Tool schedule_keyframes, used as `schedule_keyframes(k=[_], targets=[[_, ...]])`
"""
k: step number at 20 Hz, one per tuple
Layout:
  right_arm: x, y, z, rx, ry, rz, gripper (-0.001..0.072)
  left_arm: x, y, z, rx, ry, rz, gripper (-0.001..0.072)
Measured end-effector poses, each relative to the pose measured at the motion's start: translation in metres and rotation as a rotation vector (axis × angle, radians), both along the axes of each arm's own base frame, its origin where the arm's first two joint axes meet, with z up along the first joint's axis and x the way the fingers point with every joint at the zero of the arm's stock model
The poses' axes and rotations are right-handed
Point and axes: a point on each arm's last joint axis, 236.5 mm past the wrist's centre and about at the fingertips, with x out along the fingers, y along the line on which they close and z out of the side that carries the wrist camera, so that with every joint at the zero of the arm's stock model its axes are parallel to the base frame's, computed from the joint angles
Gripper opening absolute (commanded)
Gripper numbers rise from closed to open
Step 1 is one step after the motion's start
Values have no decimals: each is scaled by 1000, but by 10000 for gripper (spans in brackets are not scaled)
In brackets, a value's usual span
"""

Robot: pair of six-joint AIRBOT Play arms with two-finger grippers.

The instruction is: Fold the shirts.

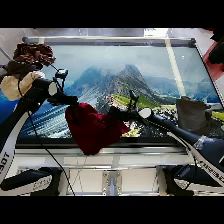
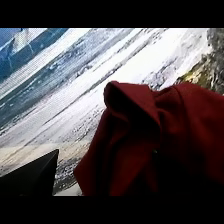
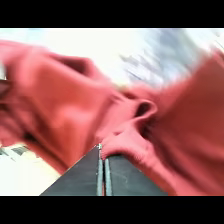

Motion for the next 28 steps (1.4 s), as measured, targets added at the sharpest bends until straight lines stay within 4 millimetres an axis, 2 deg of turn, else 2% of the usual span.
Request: schedule_keyframes(k=[3,5,7,9,13,18,22,25,28], targets=[[31,-29,47,-16,-141,-14,20,-11,-1,-8,-7,39,-5,664],[47,-57,67,-34,-189,-49,20,-14,-13,-10,-58,42,-17,648],[57,-80,78,-49,-210,-76,20,-14,-27,-14,-118,37,-24,581],[61,-94,82,-71,-221,-82,20,-13,-37,-22,-162,28,-23,582],[63,-107,82,-109,-238,-81,20,-7,-46,-42,-212,-2,-6,582],[64,-113,80,-140,-248,-73,20,4,-65,-58,-308,-20,44,582],[64,-115,79,-155,-254,-69,20,10,-72,-74,-335,-11,64,582],[65,-119,75,-188,-266,-59,20,-4,-73,-80,-332,52,54,582],[68,-125,73,-234,-294,-57,20,-30,-76,-68,-334,130,11,582]])
